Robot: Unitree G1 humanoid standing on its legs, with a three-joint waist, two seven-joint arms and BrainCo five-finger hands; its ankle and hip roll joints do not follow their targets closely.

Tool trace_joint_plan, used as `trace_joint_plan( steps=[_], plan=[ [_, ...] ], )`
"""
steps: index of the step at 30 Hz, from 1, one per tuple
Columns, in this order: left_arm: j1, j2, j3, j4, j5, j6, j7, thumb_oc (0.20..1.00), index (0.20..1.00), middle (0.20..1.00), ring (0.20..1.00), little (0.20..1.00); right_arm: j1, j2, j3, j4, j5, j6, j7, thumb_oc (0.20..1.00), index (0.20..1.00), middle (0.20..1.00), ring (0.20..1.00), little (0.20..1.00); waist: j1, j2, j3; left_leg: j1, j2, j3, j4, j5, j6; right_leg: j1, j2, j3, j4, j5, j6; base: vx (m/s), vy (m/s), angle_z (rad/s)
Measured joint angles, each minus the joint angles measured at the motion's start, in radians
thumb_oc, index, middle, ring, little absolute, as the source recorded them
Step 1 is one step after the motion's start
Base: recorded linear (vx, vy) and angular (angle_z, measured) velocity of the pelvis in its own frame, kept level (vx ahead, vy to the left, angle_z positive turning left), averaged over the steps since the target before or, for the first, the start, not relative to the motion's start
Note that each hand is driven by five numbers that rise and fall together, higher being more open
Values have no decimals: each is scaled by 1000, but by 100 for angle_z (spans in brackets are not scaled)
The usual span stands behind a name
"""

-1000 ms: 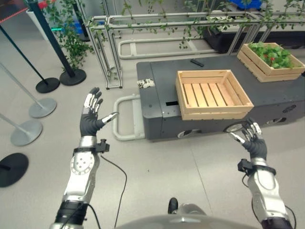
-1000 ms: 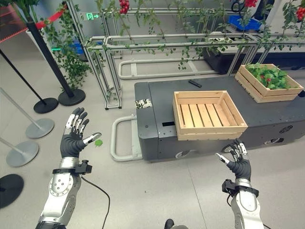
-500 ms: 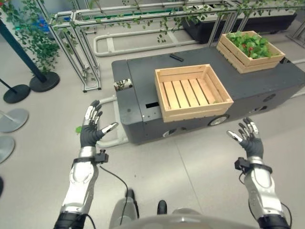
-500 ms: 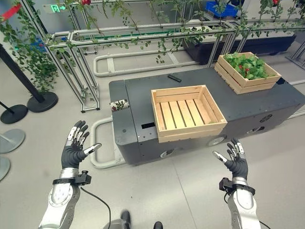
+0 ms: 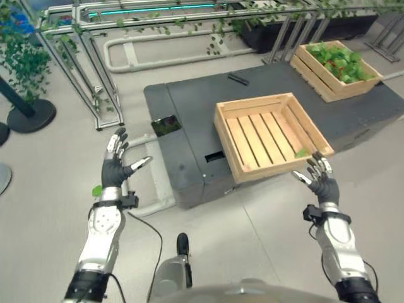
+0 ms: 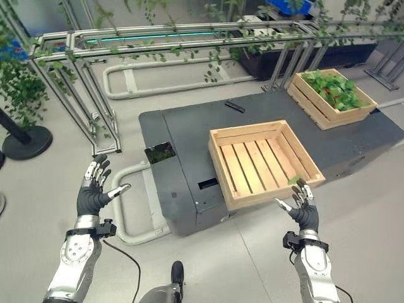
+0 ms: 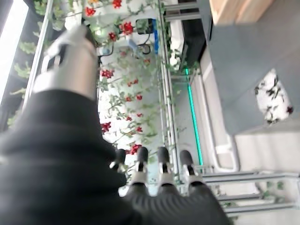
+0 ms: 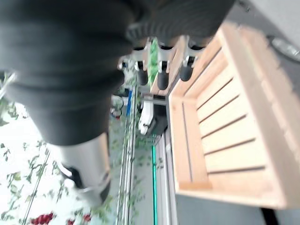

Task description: Pick up the fruits from the basket on one side to the basket on the other side

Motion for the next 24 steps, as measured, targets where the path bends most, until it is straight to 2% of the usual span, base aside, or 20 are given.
trace_joint_plan(
  steps=[1,3,4,5,7,8,9,10,11,12,13,14,15,18,20,24],
  plan=[
    [5,5,0,-2,0,0,-1,1000,1000,1000,1000,1000,-1,12,1,-7,-2,0,1,1000,1000,1000,1000,1000,1,0,-2,37,-2,-2,-23,-3,10,-53,-24,-7,111,-21,28,297,348,9],
    [21,15,3,-3,0,1,-3,1000,1000,1000,1000,1000,-3,19,5,-10,-12,1,3,1000,1000,1000,1000,1000,3,2,-3,72,-8,-2,-30,-27,26,-97,-45,-43,151,-23,33,225,229,2],
    [38,14,-1,-3,0,3,-4,1000,1000,1000,1000,1000,-8,20,5,-10,-19,4,2,1000,1000,1000,1000,1000,0,8,-7,110,-5,-1,-50,-29,26,-130,-48,-78,154,-51,21,142,69,-3],
    [42,15,-2,-4,0,3,-7,1000,1000,1000,1000,1000,-4,19,5,-10,-20,4,2,1000,1000,1000,1000,1000,0,20,-9,116,-3,-3,-59,-28,23,-146,-37,-81,131,-57,18,275,61,0],
    [40,15,-1,-4,0,3,-7,1000,1000,1000,1000,1000,2,16,5,-9,-23,5,1,1000,1000,1000,1000,1000,-4,22,-15,134,-7,-19,-78,-30,16,-212,4,-77,15,-59,8,207,-9,10],
    [37,10,-1,2,0,3,-8,1000,1000,1000,1000,1000,7,16,4,-6,-22,5,0,1000,1000,1000,1000,1000,-7,27,-16,139,-5,-26,-85,-28,11,-209,29,-71,-101,-54,-2,139,-38,27],
    [36,8,-3,10,0,3,-10,1000,1000,1000,1000,1000,17,13,4,-6,-23,6,0,1000,1000,1000,1000,1000,-8,19,-23,154,-16,-31,-95,-27,10,-215,42,-75,-251,-16,-23,198,-51,30],
    [36,6,-3,16,0,3,-11,1000,1000,1000,1000,1000,20,12,4,-6,-23,6,0,1000,1000,1000,1000,1000,-7,17,-24,163,-21,-38,-101,-32,3,-215,47,-73,-295,5,-30,184,-55,51],
    [36,7,-4,25,0,5,-12,1000,1000,1000,1000,1000,33,13,4,-6,-23,6,0,1000,1000,1000,1000,1000,-11,14,-27,172,-32,-63,-107,-42,-2,-199,54,-46,-389,55,-33,163,-75,50],
    [37,7,-5,25,0,5,-14,1000,1000,1000,1000,1000,42,12,4,-6,-23,6,0,1000,1000,1000,1000,1000,-11,9,-32,180,-39,-75,-110,-46,-5,-194,49,-41,-397,78,-36,205,-129,79],
    [43,7,-7,25,0,5,-16,1000,1000,1000,1000,1000,63,13,4,4,-24,6,1,1000,1000,1000,1000,1000,-18,-10,-56,195,-57,-97,-116,-53,-14,-160,38,-31,-435,130,-52,161,-106,63],
    [47,6,-11,26,0,5,-16,1000,1000,1000,1000,1000,66,12,4,14,-27,7,1,1000,1000,1000,1000,1000,-22,-15,-66,198,-59,-105,-114,-60,-22,-140,40,-25,-461,178,-79,156,-92,81],
    [63,-9,-15,28,0,5,-16,1000,1000,1000,1000,1000,61,10,-1,46,-29,7,0,1000,1000,1000,1000,1000,-14,-9,-79,222,-48,-100,-114,-73,-40,-95,48,-56,-505,222,-141,88,-49,52],
    [91,-35,-32,26,0,8,-19,1000,1000,1000,1000,1000,58,-13,-1,55,-29,8,-2,1000,1000,1000,1000,1000,0,23,-110,223,-13,-84,-106,-92,-67,-39,92,-57,-601,245,-168,104,-72,20],
    [89,-36,-32,25,0,12,-21,1000,1000,1000,1000,1000,53,-21,-1,55,-29,11,-1,1000,1000,1000,1000,1000,-1,37,-114,225,11,-68,-107,-98,-76,-31,113,-54,-601,240,-173,56,-54,16],
    [88,-38,-33,26,0,22,-25,1000,1000,1000,1000,1000,47,-23,-1,55,-29,12,-1,1000,1000,1000,1000,1000,-4,39,-115,241,30,-69,-118,-100,-93,-14,131,-56,-602,222,-177,34,-44,2]
  ],
)
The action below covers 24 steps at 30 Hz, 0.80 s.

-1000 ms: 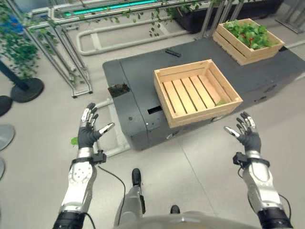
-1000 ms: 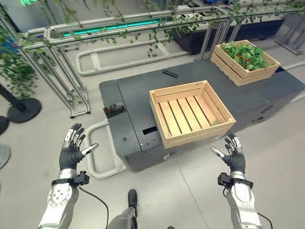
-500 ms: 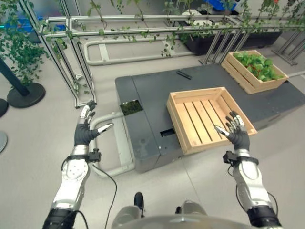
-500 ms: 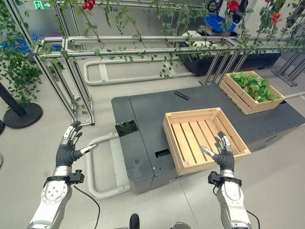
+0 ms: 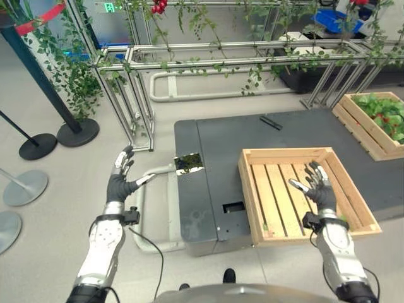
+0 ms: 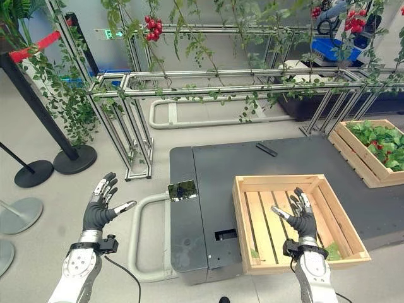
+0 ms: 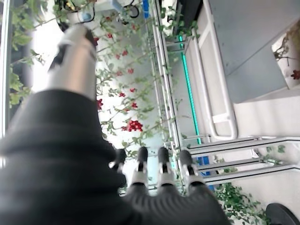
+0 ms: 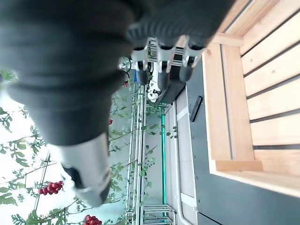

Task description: Pick up the fruits from the basket on one side to the basket on the other side

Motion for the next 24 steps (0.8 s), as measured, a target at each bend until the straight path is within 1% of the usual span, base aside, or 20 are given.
trace_joint_plan(
  steps=[1,6,8,9,11,12,13,14,16,18,20,24],
  plan=[
    [-1,-3,-1,0,0,0,0,1000,1000,1000,1000,1000,2,-3,0,1,0,0,0,1000,1000,1000,1000,1000,-2,1,-1,6,1,1,-6,1,-2,5,1,-1,0,-10,4,42,-23,4],
    [-1,-5,-11,3,0,0,-1,1000,1000,1000,1000,1000,18,-3,0,36,0,3,0,1000,1000,1000,1000,1000,-1,1,-2,9,0,-3,-12,-4,-8,11,-1,-6,-5,-17,3,21,-13,2],
    [-3,-17,-15,53,0,-1,0,1000,1000,1000,1000,1000,20,-2,3,46,0,4,2,1000,1000,1000,1000,1000,-1,3,-4,5,0,-3,-12,-4,-7,7,-2,-6,-5,-17,3,0,0,0],
    [-5,-17,-24,97,0,9,0,1000,1000,1000,1000,1000,19,-2,4,49,0,4,2,1000,1000,1000,1000,1000,-1,4,-8,0,-1,-3,-9,-1,-4,1,-2,-6,-5,-17,3,0,0,0],
    [-19,-23,-51,237,0,3,-4,1000,1000,1000,1000,1000,9,-3,11,116,0,1,4,1000,1000,1000,1000,1000,-1,4,-8,-2,-1,-3,-7,1,-2,-2,-2,-6,-4,-17,3,0,0,0],
    [-24,-30,-57,296,0,17,-6,1000,1000,1000,1000,1000,6,-4,19,148,0,5,5,1000,1000,1000,1000,1000,-1,4,-9,-1,-1,-3,-6,1,-2,-1,-1,-6,-3,-17,2,0,0,0],
    [-27,-40,-67,405,1,25,-12,1000,1000,1000,1000,1000,5,-6,46,208,-2,5,10,1000,1000,1000,1000,1000,-3,4,-9,-3,-1,-4,-6,1,-2,-2,-2,-9,-1,-17,2,-5,-4,4],
    [-25,-47,-69,457,0,45,-15,1000,1000,1000,1000,1000,8,-6,60,236,-3,13,13,1000,1000,1000,1000,1000,-3,3,-8,-1,-1,-4,-6,1,-2,-4,-2,-10,-1,-17,2,7,-1,7],
    [-21,-75,-67,577,-2,61,-29,1000,1000,1000,1000,1000,10,0,89,331,-19,19,22,1000,1000,1000,1000,1000,-2,1,-6,-1,-2,-5,-6,1,-2,-2,-4,-19,-1,-17,2,18,-1,8],
    [-5,-91,-67,629,-2,76,-40,1000,1000,1000,1000,1000,15,13,104,415,-44,28,23,1000,1000,1000,1000,1000,0,1,-5,-2,-2,-5,-7,1,-2,-2,-5,-20,-3,-19,5,20,0,6],
    [-5,-94,-68,684,-1,85,-43,1000,1000,1000,1000,1000,13,20,122,459,-68,40,23,1000,1000,1000,1000,1000,1,2,-5,-3,-2,-6,-7,1,-1,0,-5,-21,-5,-20,5,0,0,0],
    [-7,-97,-68,703,-1,89,-40,1000,1000,1000,1000,1000,11,36,122,480,-73,44,19,1000,1000,1000,1000,1000,0,3,-4,0,-1,-11,-12,0,-2,10,-4,-24,-5,-24,0,8,-4,2]
  ],
)
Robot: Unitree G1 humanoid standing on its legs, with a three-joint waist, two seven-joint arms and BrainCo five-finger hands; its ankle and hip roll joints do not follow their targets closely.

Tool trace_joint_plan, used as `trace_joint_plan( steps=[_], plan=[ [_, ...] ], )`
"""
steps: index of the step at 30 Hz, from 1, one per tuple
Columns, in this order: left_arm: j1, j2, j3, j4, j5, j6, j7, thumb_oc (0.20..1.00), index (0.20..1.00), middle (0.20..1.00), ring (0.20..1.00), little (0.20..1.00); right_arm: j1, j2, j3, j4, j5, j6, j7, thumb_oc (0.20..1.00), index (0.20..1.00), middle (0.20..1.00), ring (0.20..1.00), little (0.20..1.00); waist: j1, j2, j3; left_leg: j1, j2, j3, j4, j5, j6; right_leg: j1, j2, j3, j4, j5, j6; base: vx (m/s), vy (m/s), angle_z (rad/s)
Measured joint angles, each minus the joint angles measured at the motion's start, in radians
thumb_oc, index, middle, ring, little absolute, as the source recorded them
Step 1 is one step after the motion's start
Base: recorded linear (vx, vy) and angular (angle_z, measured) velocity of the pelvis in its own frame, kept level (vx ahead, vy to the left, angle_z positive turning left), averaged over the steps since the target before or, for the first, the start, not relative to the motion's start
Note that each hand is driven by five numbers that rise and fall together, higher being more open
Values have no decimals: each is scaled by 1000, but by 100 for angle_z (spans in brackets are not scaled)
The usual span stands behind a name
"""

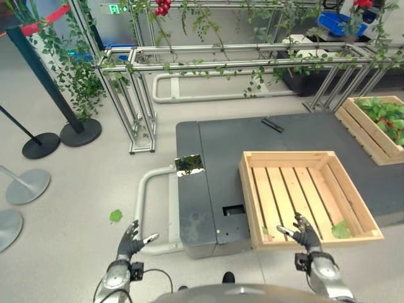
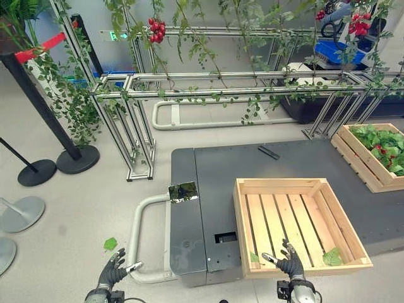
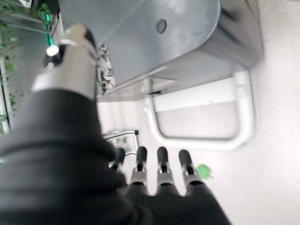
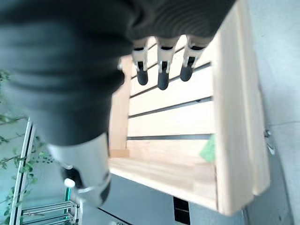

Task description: Pick up the fruits from the basket on one side to the basket on the other side

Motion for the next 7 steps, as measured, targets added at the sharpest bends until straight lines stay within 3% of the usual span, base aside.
trace_joint_plan(
  steps=[7],
  plan=[
    [-15,-2,-9,-5,0,0,6,1000,1000,1000,1000,1000,-14,-1,0,60,1,2,-10,1000,1000,1000,1000,1000,0,-1,-1,0,0,-16,2,0,0,4,0,-9,0,-2,-2,11,-2,5]
  ],
)
